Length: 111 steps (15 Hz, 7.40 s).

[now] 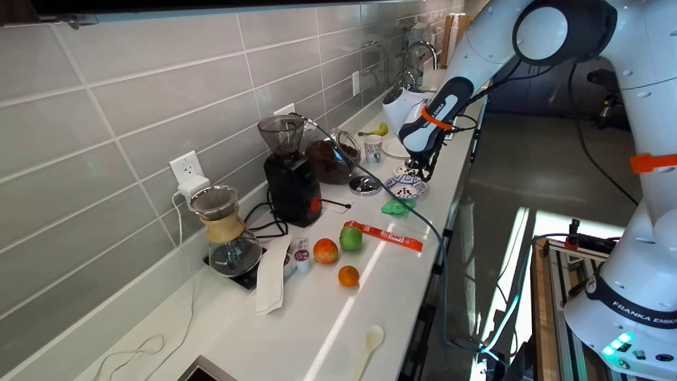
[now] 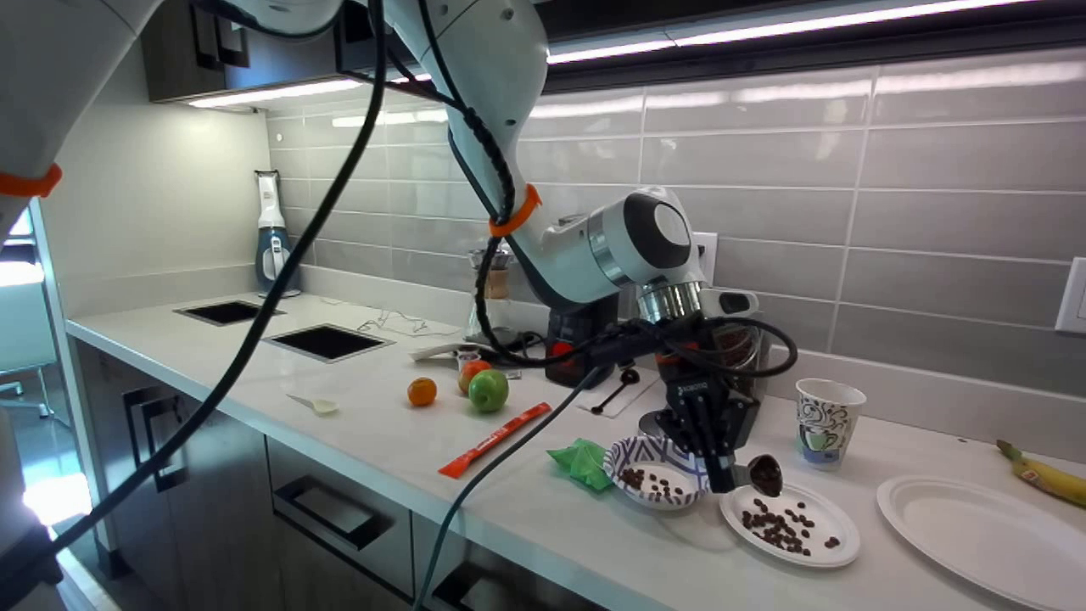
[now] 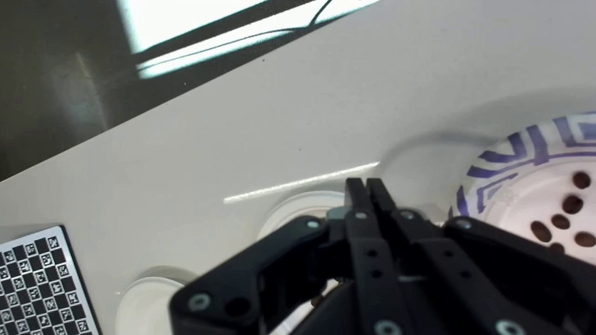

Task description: Use the silver ladle to put some of the coffee beans onto the small white plate

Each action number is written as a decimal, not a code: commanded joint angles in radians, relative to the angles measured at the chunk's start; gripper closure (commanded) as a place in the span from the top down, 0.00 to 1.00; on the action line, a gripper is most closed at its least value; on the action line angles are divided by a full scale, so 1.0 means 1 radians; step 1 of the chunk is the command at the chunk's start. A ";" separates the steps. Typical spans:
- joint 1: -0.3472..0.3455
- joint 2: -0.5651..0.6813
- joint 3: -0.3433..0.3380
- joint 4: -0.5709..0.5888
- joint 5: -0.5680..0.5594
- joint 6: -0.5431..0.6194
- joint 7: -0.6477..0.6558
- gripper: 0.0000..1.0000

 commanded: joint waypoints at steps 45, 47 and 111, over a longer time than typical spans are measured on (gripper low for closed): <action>-0.362 -0.051 0.164 0.036 0.834 -0.040 -0.877 0.01; -0.375 -0.053 0.173 0.040 0.866 -0.052 -0.908 0.01; 0.841 0.282 -0.915 -0.111 -0.279 0.902 -0.209 0.01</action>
